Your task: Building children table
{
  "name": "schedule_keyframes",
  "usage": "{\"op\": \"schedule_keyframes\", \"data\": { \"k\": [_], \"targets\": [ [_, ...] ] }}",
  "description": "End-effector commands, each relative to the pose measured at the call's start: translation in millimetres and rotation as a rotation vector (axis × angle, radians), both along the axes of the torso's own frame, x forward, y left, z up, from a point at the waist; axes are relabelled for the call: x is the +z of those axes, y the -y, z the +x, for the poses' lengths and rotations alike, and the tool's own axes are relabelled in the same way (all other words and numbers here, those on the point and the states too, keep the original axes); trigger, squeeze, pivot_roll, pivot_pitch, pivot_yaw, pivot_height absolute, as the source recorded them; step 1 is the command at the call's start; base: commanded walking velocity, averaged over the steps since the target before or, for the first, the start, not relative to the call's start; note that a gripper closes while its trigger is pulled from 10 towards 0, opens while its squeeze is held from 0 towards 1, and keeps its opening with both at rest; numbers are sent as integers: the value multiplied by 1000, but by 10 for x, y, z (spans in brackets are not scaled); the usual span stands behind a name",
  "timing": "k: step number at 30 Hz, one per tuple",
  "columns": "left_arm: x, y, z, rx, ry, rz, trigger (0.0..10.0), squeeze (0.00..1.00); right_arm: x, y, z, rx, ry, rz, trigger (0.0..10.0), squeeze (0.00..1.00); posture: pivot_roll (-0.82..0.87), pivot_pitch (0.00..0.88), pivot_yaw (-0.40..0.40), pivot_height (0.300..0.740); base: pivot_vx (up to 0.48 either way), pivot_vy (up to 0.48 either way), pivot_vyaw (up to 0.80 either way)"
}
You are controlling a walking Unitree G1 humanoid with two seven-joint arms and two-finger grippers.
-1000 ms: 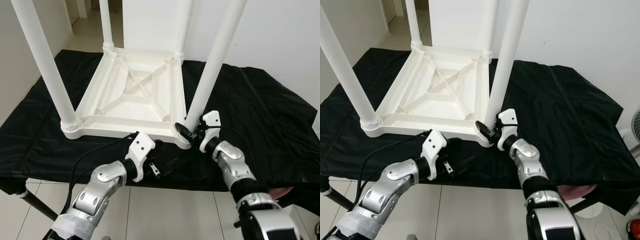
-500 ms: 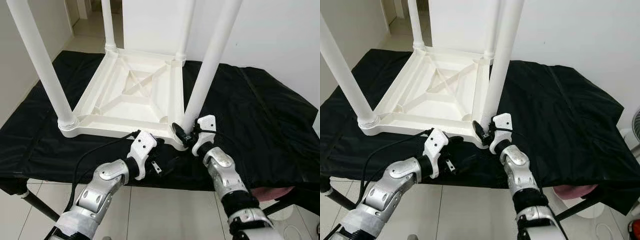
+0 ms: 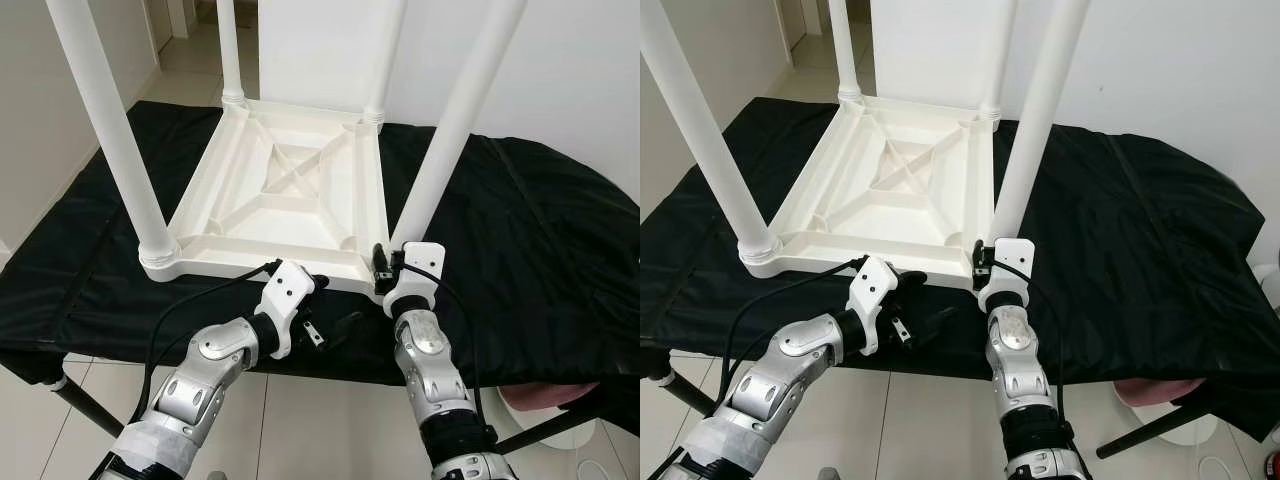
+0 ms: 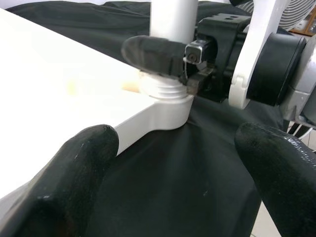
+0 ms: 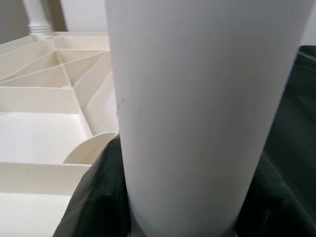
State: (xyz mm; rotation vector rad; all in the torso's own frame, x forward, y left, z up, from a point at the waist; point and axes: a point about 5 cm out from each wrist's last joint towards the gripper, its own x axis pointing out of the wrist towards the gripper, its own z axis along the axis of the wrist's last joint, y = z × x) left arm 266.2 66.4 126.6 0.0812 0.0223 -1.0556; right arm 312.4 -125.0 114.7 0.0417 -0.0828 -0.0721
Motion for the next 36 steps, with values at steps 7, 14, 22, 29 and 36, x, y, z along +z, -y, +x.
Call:
{"op": "schedule_keyframes", "data": {
  "k": [7,14,22,29,36],
  "targets": [
    [-9,-20,18,43,5,1,10000,0,-187,228,-26,-95,-113,-34,10000,0,-35,0,-54,740,0,0,0],
    [-5,-35,0,50,7,2,10000,0,-45,328,90,-12,-48,-31,10000,1000,-22,0,-61,740,0,0,0],
    [8,-58,4,75,14,0,10000,0,-5,301,185,252,-58,-74,10000,0,-4,0,-71,740,0,0,0],
    [19,-84,-4,82,15,1,10000,0,38,263,222,507,-38,-174,10000,0,0,0,-70,740,0,0,0],
    [24,-80,2,80,13,1,10000,0,96,259,276,690,-34,-249,10000,0,1,0,-69,740,0,0,0]
  ]
}}
